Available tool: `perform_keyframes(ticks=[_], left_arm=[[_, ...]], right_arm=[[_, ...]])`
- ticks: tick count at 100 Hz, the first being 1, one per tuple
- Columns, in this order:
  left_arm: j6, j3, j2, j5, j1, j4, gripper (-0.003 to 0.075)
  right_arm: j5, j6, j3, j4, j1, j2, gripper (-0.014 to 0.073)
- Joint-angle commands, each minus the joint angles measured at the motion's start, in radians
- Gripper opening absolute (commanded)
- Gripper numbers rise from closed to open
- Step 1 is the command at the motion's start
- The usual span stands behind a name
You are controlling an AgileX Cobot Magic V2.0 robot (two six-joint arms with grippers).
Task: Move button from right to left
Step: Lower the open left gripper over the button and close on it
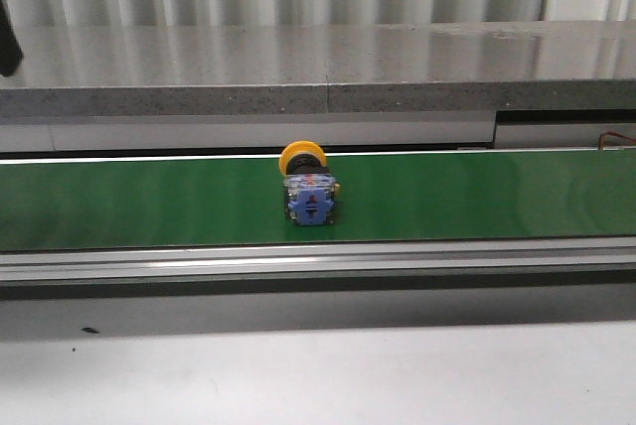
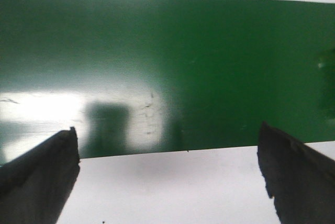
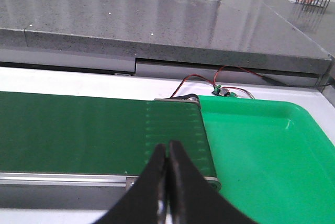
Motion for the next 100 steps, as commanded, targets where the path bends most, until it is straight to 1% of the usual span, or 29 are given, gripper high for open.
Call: perform_keyframes(ticks=[1, 30, 56, 67, 82, 94, 100], left_arm=[[-0.065, -0.080, 0.041, -0.004, -0.061, 0.009, 0.0649], [-0.126, -0.273, 0.243, 0.051, -0.230, 0.005, 0.0641], [-0.173, -0.424, 0.385, 0.127, -0.324, -0.003, 0.0639], [-0.186, -0.458, 0.431, 0.140, -0.337, -0.005, 0.0639], [-0.206, -0.458, 0.478, 0.141, -0.339, -0.001, 0.0639], [-0.228, -0.458, 0.512, 0.107, -0.339, 0.015, 0.0638], [-0.230, -0.458, 0.528, 0.101, -0.339, 0.015, 0.0621]], right_arm=[[-0.087, -0.010, -0.027, 0.005, -0.002, 0.012, -0.0068], [-0.087, -0.010, -0.027, 0.005, -0.002, 0.012, -0.0068], [-0.087, -0.010, -0.027, 0.005, -0.002, 0.012, -0.0068], [-0.087, -0.010, -0.027, 0.005, -0.002, 0.012, -0.0068], [-0.087, -0.010, -0.027, 0.005, -0.002, 0.012, -0.0068], [-0.087, -0.010, -0.027, 0.005, -0.002, 0.012, -0.0068], [-0.087, -0.010, -0.027, 0.005, -0.002, 0.012, -0.0068]])
